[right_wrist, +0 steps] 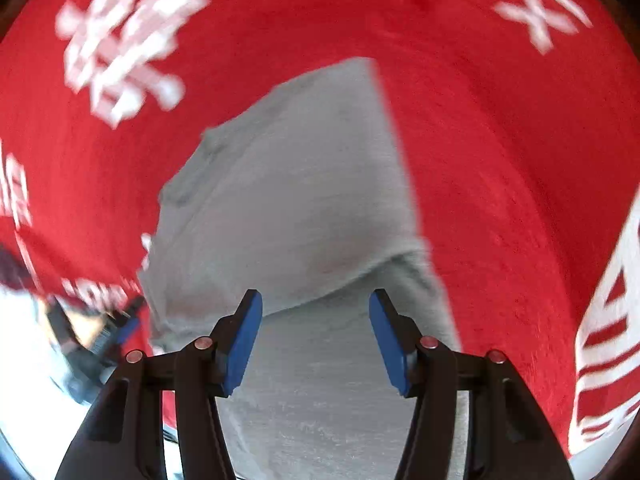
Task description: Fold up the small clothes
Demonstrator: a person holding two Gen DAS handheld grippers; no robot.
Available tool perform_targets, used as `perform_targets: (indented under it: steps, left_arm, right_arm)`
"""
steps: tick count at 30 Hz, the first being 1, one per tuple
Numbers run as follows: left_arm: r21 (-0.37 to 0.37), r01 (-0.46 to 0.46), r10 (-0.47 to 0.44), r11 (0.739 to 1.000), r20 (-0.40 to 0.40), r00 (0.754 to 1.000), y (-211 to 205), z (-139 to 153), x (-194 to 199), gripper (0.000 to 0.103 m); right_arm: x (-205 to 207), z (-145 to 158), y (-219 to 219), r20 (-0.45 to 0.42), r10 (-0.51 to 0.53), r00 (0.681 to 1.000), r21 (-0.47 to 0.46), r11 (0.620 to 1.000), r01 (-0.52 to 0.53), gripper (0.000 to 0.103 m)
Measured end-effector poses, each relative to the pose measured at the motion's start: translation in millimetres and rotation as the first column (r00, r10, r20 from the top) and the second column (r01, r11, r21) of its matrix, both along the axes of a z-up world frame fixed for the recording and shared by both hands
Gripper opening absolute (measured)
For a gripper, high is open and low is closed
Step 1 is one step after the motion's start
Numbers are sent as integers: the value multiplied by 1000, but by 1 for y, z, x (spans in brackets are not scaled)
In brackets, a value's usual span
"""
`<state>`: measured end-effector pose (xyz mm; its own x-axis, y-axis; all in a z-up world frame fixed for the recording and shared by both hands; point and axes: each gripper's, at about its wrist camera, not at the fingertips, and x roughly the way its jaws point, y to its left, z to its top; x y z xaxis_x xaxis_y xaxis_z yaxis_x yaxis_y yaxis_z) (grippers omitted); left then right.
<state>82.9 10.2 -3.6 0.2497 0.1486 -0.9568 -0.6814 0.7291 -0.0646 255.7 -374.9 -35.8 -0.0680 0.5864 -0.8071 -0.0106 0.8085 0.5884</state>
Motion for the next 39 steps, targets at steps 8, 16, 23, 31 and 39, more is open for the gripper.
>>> perform_targets:
  steps: [8, 16, 23, 31, 39]
  left_arm:
    - [20, 26, -24, 999, -100, 995, -9, -16, 3, 89]
    - [10, 42, -41, 999, -97, 994, -13, -21, -3, 89]
    - [9, 54, -52, 999, -121, 991, -18, -11, -12, 89]
    - [5, 73, -71, 997, -149, 986, -27, -1, -13, 89]
    - [-14, 99, -100, 995, -174, 980, -48, 4, -15, 89]
  right_arm:
    - [20, -9, -23, -2, -163, 987, 80, 984, 162, 7]
    - [24, -16, -26, 30, -32, 999, 20, 999, 32, 7]
    - [14, 9, -19, 76, 75, 994, -84, 994, -68, 15]
    - [-4, 34, -9, 127, 189, 974, -166, 972, -167, 46]
    - [-20, 37, 18, 122, 280, 952, -204, 946, -252, 52]
